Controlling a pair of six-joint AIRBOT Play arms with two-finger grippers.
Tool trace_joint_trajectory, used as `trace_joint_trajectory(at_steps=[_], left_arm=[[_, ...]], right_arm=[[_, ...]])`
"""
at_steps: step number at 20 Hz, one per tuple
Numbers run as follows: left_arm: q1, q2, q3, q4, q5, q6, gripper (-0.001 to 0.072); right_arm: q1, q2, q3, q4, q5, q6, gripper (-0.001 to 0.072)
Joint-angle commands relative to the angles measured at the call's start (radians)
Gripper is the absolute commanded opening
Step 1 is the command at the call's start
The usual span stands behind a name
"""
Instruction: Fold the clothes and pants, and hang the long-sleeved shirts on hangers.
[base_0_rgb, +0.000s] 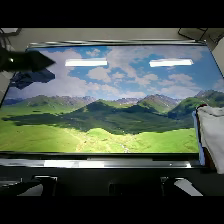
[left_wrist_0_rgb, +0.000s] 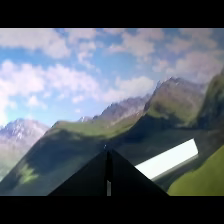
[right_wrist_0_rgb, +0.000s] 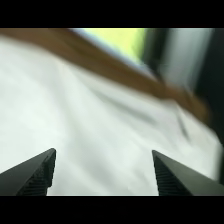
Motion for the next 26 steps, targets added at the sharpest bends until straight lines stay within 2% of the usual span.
trace_joint_trajectory(at_steps=[1, 2, 3, 4, 5, 6, 7, 8, 9, 10, 11, 14, 15, 26], left_arm=[[-0.029, 0.0, 0.14, 0.019, 0.256, 0.069, 0.0027], [-0.055, 0.0, 0.152, 0.167, 0.326, 0.045, 0.0027], [-0.084, -0.007, 0.151, 0.374, 0.348, -0.056, 0.0027], [-0.111, -0.023, 0.146, 0.572, 0.301, -0.185, 0.0027], [-0.128, -0.045, 0.14, 0.701, 0.2, -0.272, 0.0028], [-0.134, -0.078, 0.134, 0.766, 0.05, -0.305, 0.004], [-0.131, -0.113, 0.121, 0.772, -0.1, -0.306, 0.0203], [-0.125, -0.146, 0.092, 0.768, -0.255, -0.306, 0.0542], [-0.124, -0.172, 0.037, 0.763, -0.394, -0.287, 0.0702], [-0.125, -0.169, -0.053, 0.75, -0.445, -0.254, 0.0706], [-0.127, -0.135, -0.153, 0.72, -0.411, -0.248, 0.0705], [-0.127, 0.046, -0.455, 0.673, -0.135, -0.32, 0.0705], [-0.127, 0.083, -0.511, 0.679, -0.092, -0.321, 0.0705], [-0.127, 0.104, -0.549, 0.689, -0.085, -0.321, 0.0705]], right_arm=[[0.095, 0.004, 0.303, 0.421, -0.357, -0.159, 0.0683], [0.184, 0.007, 0.357, 0.455, -0.403, -0.206, 0.0682], [0.292, 0.01, 0.378, 0.448, -0.406, -0.222, 0.0682], [0.399, 0.011, 0.377, 0.42, -0.354, -0.219, 0.0681], [0.521, 0.0, 0.366, 0.351, -0.247, -0.205, 0.0646], [0.637, -0.016, 0.335, 0.263, -0.156, -0.165, 0.0588], [0.752, -0.04, 0.281, 0.172, -0.058, -0.102, 0.0592], [0.841, -0.065, 0.22, 0.13, 0.021, -0.069, 0.0631], [0.915, -0.086, 0.148, 0.12, 0.073, -0.05, 0.0649], [0.98, -0.1, 0.064, 0.122, 0.095, -0.03, 0.065], [1.032, -0.1, -0.018, 0.12, 0.087, -0.014, 0.065], [1.105, -0.099, -0.155, 0.111, 0.051, 0.026, 0.0672], [1.109, -0.099, -0.168, 0.111, 0.036, 0.027, 0.0697], [1.11, -0.099, -0.167, 0.112, 0.038, 0.023, 0.0693]])
